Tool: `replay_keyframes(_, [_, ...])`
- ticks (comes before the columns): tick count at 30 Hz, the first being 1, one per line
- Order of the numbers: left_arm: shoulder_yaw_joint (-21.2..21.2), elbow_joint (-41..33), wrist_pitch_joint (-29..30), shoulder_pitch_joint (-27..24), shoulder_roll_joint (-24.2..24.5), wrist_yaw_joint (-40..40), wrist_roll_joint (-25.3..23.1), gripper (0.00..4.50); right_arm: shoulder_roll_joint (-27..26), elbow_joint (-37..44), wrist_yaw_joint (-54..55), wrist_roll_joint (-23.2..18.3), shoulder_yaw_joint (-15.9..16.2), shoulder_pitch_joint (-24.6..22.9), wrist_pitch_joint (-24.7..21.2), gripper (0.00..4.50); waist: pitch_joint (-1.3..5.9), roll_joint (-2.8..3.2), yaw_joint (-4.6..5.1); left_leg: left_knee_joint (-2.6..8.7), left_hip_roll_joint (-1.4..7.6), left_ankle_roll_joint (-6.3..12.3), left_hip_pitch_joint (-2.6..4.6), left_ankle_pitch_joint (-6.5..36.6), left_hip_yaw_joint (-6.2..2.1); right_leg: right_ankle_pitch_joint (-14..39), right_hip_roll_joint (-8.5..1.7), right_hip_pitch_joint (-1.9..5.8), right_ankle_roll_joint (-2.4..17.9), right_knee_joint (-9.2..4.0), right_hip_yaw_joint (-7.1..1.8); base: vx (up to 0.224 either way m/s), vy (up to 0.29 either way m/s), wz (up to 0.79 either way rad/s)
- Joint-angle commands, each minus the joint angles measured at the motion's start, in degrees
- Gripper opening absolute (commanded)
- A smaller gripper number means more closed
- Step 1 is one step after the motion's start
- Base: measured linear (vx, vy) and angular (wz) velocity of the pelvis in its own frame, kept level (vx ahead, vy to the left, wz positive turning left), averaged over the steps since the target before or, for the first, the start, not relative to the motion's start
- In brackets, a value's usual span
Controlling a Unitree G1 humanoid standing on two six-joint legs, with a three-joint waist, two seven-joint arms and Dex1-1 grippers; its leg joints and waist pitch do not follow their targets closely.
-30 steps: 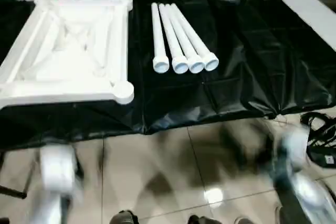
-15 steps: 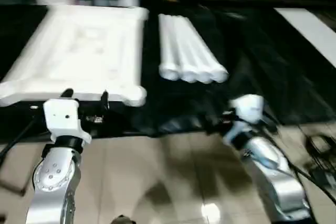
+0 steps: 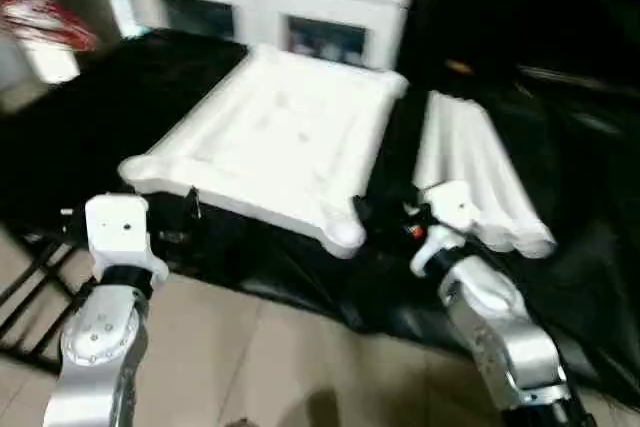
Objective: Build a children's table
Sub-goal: Move to table
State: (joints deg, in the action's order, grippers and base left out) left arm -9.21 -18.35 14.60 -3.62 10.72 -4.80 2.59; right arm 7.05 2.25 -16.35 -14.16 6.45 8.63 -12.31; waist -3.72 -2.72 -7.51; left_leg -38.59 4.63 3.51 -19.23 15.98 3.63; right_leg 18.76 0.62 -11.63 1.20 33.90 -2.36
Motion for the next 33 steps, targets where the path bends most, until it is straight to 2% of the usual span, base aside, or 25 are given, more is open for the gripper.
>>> replay_keyframes(1, [-0.6, 2.1, 0.1, 0.7, 0.6, -0.8, -0.1, 4.46, -1.2, 1.1, 2.1, -1.7, -1.9, -1.1, -2.1, 4.5, 2.7, 3.02, -1.17, 6.85, 4.46, -1.92, -0.12, -4.7, 0.24, 10.6, -5.54, 2.21, 9.4, -7.04, -1.56, 0.178, 0.058, 0.22])
replay_keyframes(2, [-0.5, 2.6, 0.1, 0.8, 0.9, -1.3, -0.1, 4.46, -1.4, 1.4, 2.7, -1.7, -2.8, -1.6, -2.1, 4.5, 3.47, 4.81, 1.7, 10.95, 9.19, 3.36, 5.91, 5.4, -6.45, 7.5, -1.04, -4.48, 3.0, 1.55, 4.11, 0.191, 0.131, 0.08])
replay_keyframes(3, [-0.5, 2.9, 0.0, 0.9, 1.0, -1.5, -0.1, 4.46, -1.4, 1.8, 3.2, -1.5, -3.4, -2.2, -2.0, 4.5, 3.47, 4.81, 1.7, 10.95, 9.19, 3.36, 5.91, 5.4, -6.45, 7.5, -1.04, -4.48, 3.0, 1.55, 4.11, 0.216, 0.121, 0.03])
replay_keyframes(4, [-0.6, 3.3, 0.0, 1.0, 1.3, -1.8, -0.1, 4.46, -1.5, 2.3, 3.8, -1.5, -4.0, -3.0, -1.8, 4.5, 5.87, 4.68, 2.16, 8.21, 10.55, 12.99, 10.07, 7.2, -9.12, 5.4, -2.51, -10.89, -3.8, 8.94, 5.39, 0.216, 0.121, 0.03])
replay_keyframes(6, [-0.5, 3.5, 0.0, 1.1, 1.8, -2.5, 0.3, 4.46, -1.7, 2.5, 5.7, -0.2, -4.7, -4.0, -0.7, 4.5, 5.09, 3.5, 2.16, 8.55, 9.45, 15.16, 7.63, 0.7, -6.54, -0.4, -3.09, -13.43, -5.6, 10.39, 5.86, 0.193, 0.075, 0.03])
replay_keyframes(7, [-0.1, 3.3, 0.3, 0.8, 2.9, -3.8, 0.8, 4.46, -1.7, 3.8, 6.7, 0.3, -5.1, -5.9, -1.2, 4.5, 4.21, 2.65, 2.75, 10.48, 11.24, 6.96, 6.75, 0.0, 1.08, -7.6, -4.34, -15.24, -3.1, 9.79, 6.46, 0.182, 0.069, 0.02])
replay_keyframes(9, [0.2, 3.3, 0.5, 0.9, 3.3, -4.7, 1.3, 4.46, -1.4, 5.3, 6.3, -0.2, -5.2, -7.2, -2.4, 4.5, 3.35, 2.6, 2.32, 11.73, 11.32, 4.76, 5.7, 3.6, 3.23, -9.9, -4.6, -14.56, -1.0, 8.65, 6.88, 0.178, -0.049, -0.42])
replay_keyframes(10, [1.2, 3.5, 0.4, 1.4, 3.5, -5.8, 1.6, 4.46, -0.8, 6.9, 5.8, -0.9, -5.7, -8.5, -3.2, 4.5, 1.86, 0.65, 2.06, 13.27, 9.8, -0.21, 6.05, 22.8, 9.67, -4.9, -5.72, -12.9, 6.1, 2.76, 5.41, 0.17, -0.082, -0.56])
replay_keyframes(11, [1.2, 3.5, 0.4, 1.4, 3.5, -5.8, 1.6, 4.46, -0.8, 6.9, 5.8, -0.9, -5.7, -8.5, -3.2, 4.5, 2.22, -3.64, 0.39, 0.68, 0.81, -2.39, 9.4, 25.2, 12.24, 23.2, -4.68, -12.34, 6.8, -7.67, -2.16, 0.25, -0.118, -0.38])
replay_keyframes(12, [2.6, 4.2, -0.4, 1.8, 3.5, -7.7, 2.3, 4.46, 0.1, 10.0, 5.1, -1.1, -6.2, -11.3, -4.3, 4.5, 1.52, 0.09, -0.71, -1.9, -0.16, -1.42, 9.44, 22.5, 9.3, 37.0, -10.17, -9.92, 9.9, -9.78, -6.93, 0.282, -0.073, -0.32])
replay_keyframes(14, [3.9, 5.0, -1.4, 2.0, 3.2, -9.6, 3.1, 4.46, 1.4, 13.5, 4.7, -0.6, -6.3, -14.3, -5.0, 4.5, 2.45, -0.58, -3.14, -4.73, -1.23, -7.91, 3.0, 10.5, 3.14, 34.6, -7.67, -2.63, 17.7, -5.66, -14.66, 0.255, -0.042, -0.4])
replay_keyframes(17, [6.5, 5.3, -1.6, 2.6, 1.8, -9.9, 2.3, 4.46, 3.4, 16.4, 4.1, -1.4, -8.5, -16.8, -5.6, 4.5, 2.49, 0.92, -2.15, -6.36, 0.02, -7.02, -0.07, 1.9, -1.24, 12.4, -7.82, -3.78, 20.5, -5.19, -13.12, 0.191, 0.002, -0.18])
replay_keyframes(19, [7.4, 6.0, -2.9, 3.5, -0.9, -10.4, 4.5, 4.46, 3.1, 21.3, 5.9, -3.0, -10.8, -20.2, -7.7, 4.5, 2.82, 4.31, -1.1, -2.05, 1.39, -7.35, -2.54, -4.7, -2.77, 8.5, -5.15, -4.64, 16.4, -4.93, -9.64, 0.136, 0.061, 0.07])
replay_keyframes(20, [8.5, 6.1, -2.3, 3.7, -2.0, -9.8, 4.3, 4.46, 3.7, 21.4, 5.9, -3.0, -11.9, -20.8, -8.0, 4.5, 2.91, 8.35, 1.23, 6.91, 7.7, -5.01, 0.58, -2.5, -5.71, 6.3, -0.68, -9.07, 5.6, 0.0, -2.88, 0.119, 0.12, 0.07])
replay_keyframes(21, [9.3, 6.3, -1.6, 3.7, -2.0, -9.5, 3.6, 4.46, 3.7, 21.5, 6.4, -2.2, -11.8, -21.2, -7.9, 4.5, 2.84, 7.58, 2.41, 8.41, 12.08, -2.02, 1.44, -1.5, -7.99, 3.8, -1.8, -11.46, 3.0, 4.2, -0.81, 0.142, 0.125, 0.18])
replay_keyframes(23, [10.5, 5.9, -1.8, 3.3, -2.0, -10.7, 3.8, 4.46, 3.4, 22.8, 6.7, -2.0, -10.6, -21.5, -8.9, 4.5, 4.58, 6.71, 3.64, 4.07, 8.46, 8.58, 3.28, -28.0, -6.2, -13.6, -5.78, -13.55, -0.1, 4.76, 1.28, 0.149, 0.11, 0.18])
replay_keyframes(24, [10.5, 6.0, -2.2, 3.3, -1.8, -10.9, 3.8, 4.46, 3.3, 23.2, 6.7, -1.9, -9.6, -21.4, -9.3, 4.5, 4.85, 5.81, 4.16, 2.29, 5.44, 11.17, 2.53, -36.3, -5.13, -19.7, -6.44, -13.22, -0.1, 3.25, 1.23, 0.085, 0.1, -0.16])
replay_keyframes(25, [11.2, 6.5, -2.6, 3.5, -2.0, -10.5, 3.1, 4.46, 3.9, 23.3, 6.1, -1.9, -9.2, -20.9, -9.9, 4.5, 5.28, 6.7, 4.44, 0.38, 4.06, 8.2, 3.88, -37.8, 0.33, -21.9, -6.56, -14.63, 0.0, 1.97, 0.38, 0.085, 0.1, -0.16])
replay_keyframes(26, [10.8, 6.9, -3.2, 3.3, -1.5, -10.3, 2.7, 4.46, 3.5, 23.1, 6.7, -0.7, -7.8, -20.0, -10.3, 4.5, 5.41, 1.6, 2.36, -5.09, 0.9, 4.01, -5.65, -7.1, 0.86, -27.0, -15.69, -5.77, 3.8, -3.34, -10.99, 0.041, 0.108, -0.44])
replay_keyframes(27, [10.8, 7.1, -3.6, 3.3, -1.2, -9.5, 1.6, 4.46, 3.5, 22.7, 6.9, -0.3, -7.4, -19.3, -10.7, 4.5, 6.34, 1.99, 0.64, -7.68, 1.88, 0.27, -6.37, 1.5, -0.87, -31.0, -18.55, -5.15, 5.5, -3.22, -14.57, 0.025, 0.135, -0.51])
replay_keyframes(28, [10.6, 7.1, -4.7, 3.1, -0.7, -8.5, 0.1, 4.46, 3.2, 22.1, 7.2, -0.1, -7.1, -18.2, -11.2, 4.5, 4.94, 0.87, 1.71, -8.19, 0.35, -5.25, -6.2, 7.6, -1.46, -30.6, -14.2, -6.6, 7.1, -3.62, -13.63, 0.025, 0.135, -0.51])
replay_keyframes(29, [10.1, 6.6, -4.4, 2.8, -0.6, -8.3, -0.3, 4.46, 3.5, 21.7, 6.9, 0.1, -6.7, -17.0, -11.8, 4.5, 3.93, 1.49, 3.2, -2.32, 0.64, -6.29, -4.49, -1.0, -2.41, -29.6, -11.32, -6.69, 8.9, -2.91, -5.08, 0.004, 0.121, -0.46])
replay_keyframes(30, [9.9, 6.4, -4.2, 2.7, -0.7, -8.2, -0.3, 4.46, 3.6, 21.5, 6.8, 0.1, -6.6, -16.6, -12.0, 4.5, 3.92, 2.62, 3.72, 1.12, 0.8, -6.97, -2.77, -4.7, -2.07, -21.9, -8.04, -7.72, 9.3, -3.6, -2.29, -0.006, 0.102, -0.22])
replay_keyframes(31, [7.9, 4.8, -3.0, 1.7, -1.5, -7.5, 1.2, 4.46, 4.5, 19.1, 5.7, 0.2, -6.5, -12.4, -13.3, 4.5, 2.93, 6.59, 6.59, 10.19, 6.76, -9.33, -1.39, 6.4, -4.85, -3.1, -0.87, -8.9, 5.7, 0.66, 2.01, -0.006, 0.102, -0.22])
replay_keyframes(33, [6.4, 4.2, -1.7, 1.5, -2.4, -6.8, 3.1, 4.46, 5.2, 17.4, 4.9, 0.1, -6.9, -10.3, -12.9, 4.5, 3.88, 7.22, 8.08, 10.83, 10.52, -12.14, -0.1, 11.0, -7.68, -3.9, -2.88, -9.07, 3.7, 2.96, 2.92, -0.038, 0.085, 0.02])
